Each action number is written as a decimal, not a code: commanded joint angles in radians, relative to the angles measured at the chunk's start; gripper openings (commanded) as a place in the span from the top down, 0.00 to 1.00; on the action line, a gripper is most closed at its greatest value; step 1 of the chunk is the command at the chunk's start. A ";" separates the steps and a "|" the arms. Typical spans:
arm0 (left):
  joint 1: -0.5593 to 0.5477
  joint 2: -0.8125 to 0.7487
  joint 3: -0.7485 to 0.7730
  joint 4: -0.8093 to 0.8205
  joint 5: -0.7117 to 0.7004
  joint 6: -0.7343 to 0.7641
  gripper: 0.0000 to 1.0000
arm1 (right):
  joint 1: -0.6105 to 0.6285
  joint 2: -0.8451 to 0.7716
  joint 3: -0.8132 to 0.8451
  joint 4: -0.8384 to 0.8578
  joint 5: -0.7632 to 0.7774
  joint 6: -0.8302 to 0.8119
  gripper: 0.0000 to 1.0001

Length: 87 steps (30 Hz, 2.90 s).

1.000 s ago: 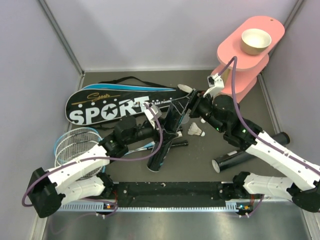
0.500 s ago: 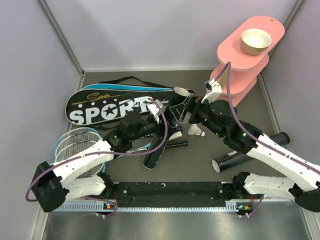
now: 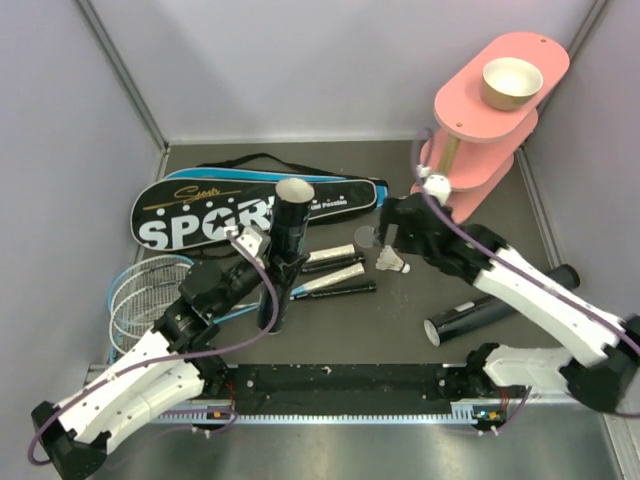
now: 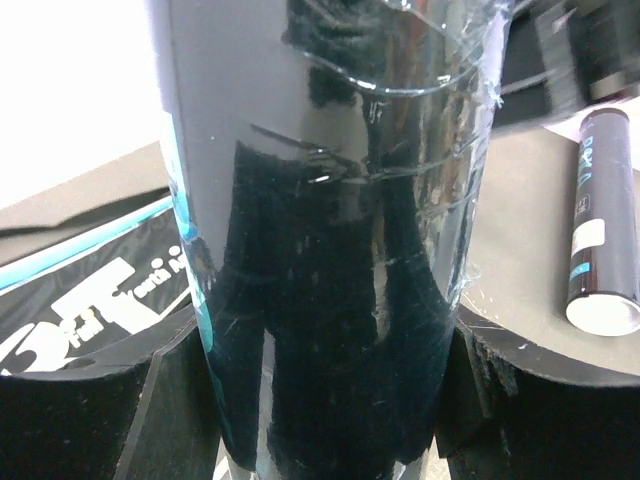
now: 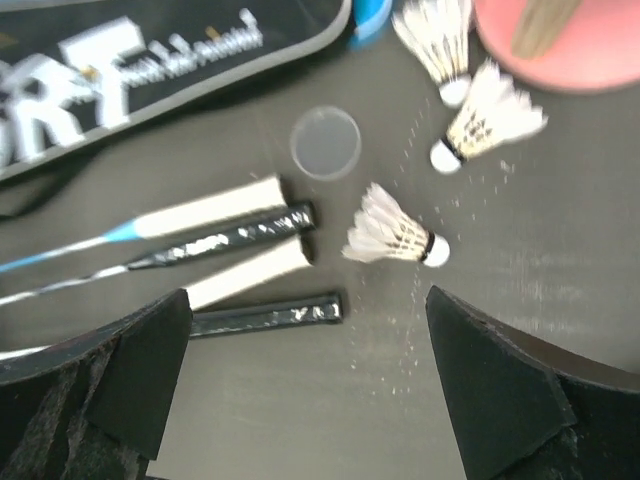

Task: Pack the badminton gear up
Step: Pick up the shuttlecock at the center of the board, then place the shuttlecock at the shuttle tube.

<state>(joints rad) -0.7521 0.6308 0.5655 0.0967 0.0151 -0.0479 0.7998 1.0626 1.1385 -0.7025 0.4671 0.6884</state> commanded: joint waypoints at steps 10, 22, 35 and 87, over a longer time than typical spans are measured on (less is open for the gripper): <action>0.000 -0.166 0.004 -0.160 0.385 0.301 0.64 | -0.070 0.552 0.204 -0.157 0.024 0.088 0.18; 0.000 -0.174 -0.047 -0.135 0.381 0.321 0.68 | -0.093 0.747 0.218 -0.141 0.039 0.112 0.34; 0.000 -0.031 0.077 -0.216 0.531 0.352 0.72 | -0.148 0.601 0.063 -0.048 0.019 0.054 1.00; 0.000 -0.016 0.025 -0.150 0.519 0.335 0.83 | -0.037 0.115 0.466 -0.176 -0.852 -0.311 0.58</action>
<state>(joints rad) -0.7506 0.6327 0.5667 -0.1211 0.5137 0.2855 0.7586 1.1812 1.5417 -0.7876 -0.5167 0.4526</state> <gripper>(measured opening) 0.713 0.321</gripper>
